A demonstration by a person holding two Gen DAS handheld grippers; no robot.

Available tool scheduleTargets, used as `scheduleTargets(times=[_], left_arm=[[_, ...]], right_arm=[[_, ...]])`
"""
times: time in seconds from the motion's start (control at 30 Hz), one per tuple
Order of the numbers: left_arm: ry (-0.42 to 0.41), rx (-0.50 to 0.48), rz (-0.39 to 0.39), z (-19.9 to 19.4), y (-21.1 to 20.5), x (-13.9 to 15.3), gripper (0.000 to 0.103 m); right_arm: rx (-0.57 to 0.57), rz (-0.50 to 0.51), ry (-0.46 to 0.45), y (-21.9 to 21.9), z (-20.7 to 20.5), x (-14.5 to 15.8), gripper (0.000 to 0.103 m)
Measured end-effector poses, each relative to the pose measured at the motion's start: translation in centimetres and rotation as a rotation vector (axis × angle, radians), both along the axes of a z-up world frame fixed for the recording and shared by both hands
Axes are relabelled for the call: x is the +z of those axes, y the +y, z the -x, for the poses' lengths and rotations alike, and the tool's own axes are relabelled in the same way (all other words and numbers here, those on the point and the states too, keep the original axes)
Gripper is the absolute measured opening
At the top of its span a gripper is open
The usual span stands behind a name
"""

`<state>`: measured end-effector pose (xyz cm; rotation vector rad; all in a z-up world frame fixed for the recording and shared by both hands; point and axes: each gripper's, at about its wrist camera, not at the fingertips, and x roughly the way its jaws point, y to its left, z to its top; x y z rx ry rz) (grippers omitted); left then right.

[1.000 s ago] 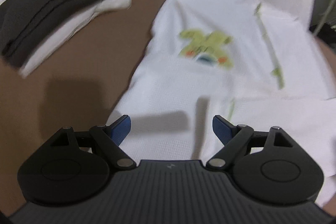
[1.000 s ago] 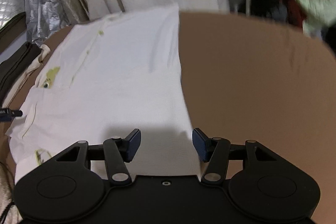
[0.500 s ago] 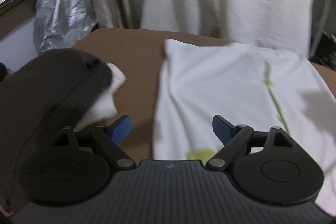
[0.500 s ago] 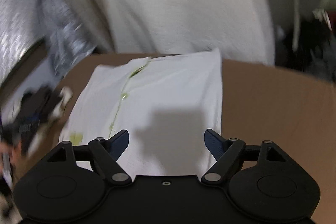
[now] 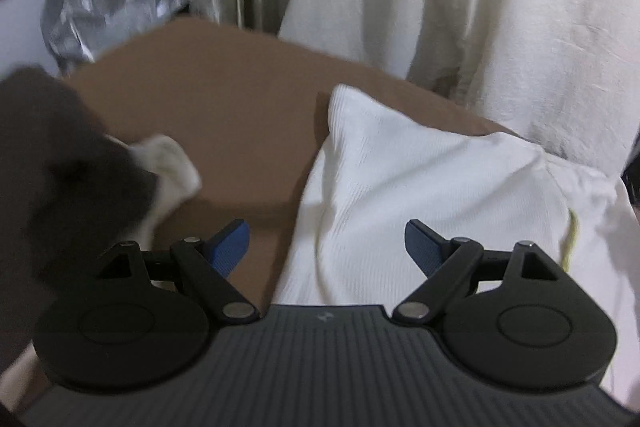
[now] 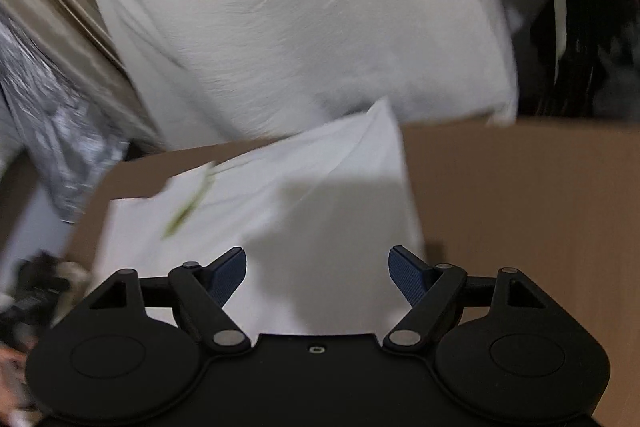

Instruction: Fold clothes

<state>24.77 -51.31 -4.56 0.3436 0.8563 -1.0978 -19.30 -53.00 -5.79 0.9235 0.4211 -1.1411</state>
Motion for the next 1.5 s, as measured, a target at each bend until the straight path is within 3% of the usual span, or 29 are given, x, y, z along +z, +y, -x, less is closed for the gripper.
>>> scheduleTargets(times=[0.13,0.2,0.33,0.37,0.43,0.47,0.5,0.53,0.57,0.63,0.83,0.97,1.13,1.27,1.33,1.43,1.5], left_arm=[[-0.034,-0.023,0.032,-2.0,-3.5,-2.2,0.085],[-0.044,-0.032,0.029,-3.0,-5.3,-3.0,0.085],[0.064,-0.043,-0.017,-4.3,-9.0,-5.2,0.085],[0.065,-0.044,-0.026,-4.1,-9.7,-5.7,0.085],[0.000,-0.027,-0.028,-3.0,-10.5,-6.6,0.084],[-0.054,-0.029,-0.045,-2.0,-10.7,-7.0,0.068],[-0.118,-0.038,-0.072,-0.8,-10.9,-7.3,0.030],[-0.161,-0.053,-0.085,0.2,-11.0,-7.4,0.007],[-0.172,-0.060,-0.081,1.1,-10.7,-7.1,0.002],[-0.185,-0.043,-0.050,2.2,-9.7,-5.9,0.002],[-0.171,-0.025,0.062,4.0,-3.3,0.1,0.002],[-0.175,-0.032,0.153,6.4,3.0,3.9,0.002],[-0.126,0.038,0.350,9.7,14.1,7.5,0.002],[-0.165,0.031,0.335,13.4,22.3,6.6,0.002],[-0.250,0.067,0.337,16.4,25.9,5.5,0.002],[-0.204,0.089,0.319,18.1,29.7,3.6,0.003],[-0.113,0.122,0.267,18.1,31.1,2.2,0.003]], right_arm=[[0.023,0.042,0.053,-5.2,-0.1,-1.8,0.083],[0.028,0.037,0.073,-7.8,-0.2,-3.2,0.074],[0.071,0.025,0.102,-10.8,-0.7,-5.9,0.064],[0.078,0.047,0.111,-10.8,-1.1,-6.2,0.058],[0.086,0.084,0.117,-10.8,-1.8,-6.5,0.029],[0.087,0.098,0.112,-10.7,-2.1,-6.6,0.007],[0.081,0.116,0.113,-10.3,-2.2,-6.4,0.006],[0.071,0.131,0.128,-9.9,-2.3,-6.0,0.005],[0.061,0.146,0.145,-9.4,-2.5,-5.7,0.005],[0.056,0.177,0.154,-8.3,-2.7,-4.4,0.005],[0.083,0.266,0.100,-3.1,-2.1,1.8,0.005],[0.097,0.319,0.042,2.4,-1.3,5.9,0.005],[0.135,0.379,-0.013,10.5,0.7,8.3,0.005],[0.212,0.432,0.050,19.0,1.5,8.0,0.005],[0.251,0.458,0.083,23.3,1.9,7.9,0.005],[0.330,0.481,0.148,29.4,2.2,7.0,0.005],[0.378,0.429,0.228,31.8,1.4,5.9,0.005]])
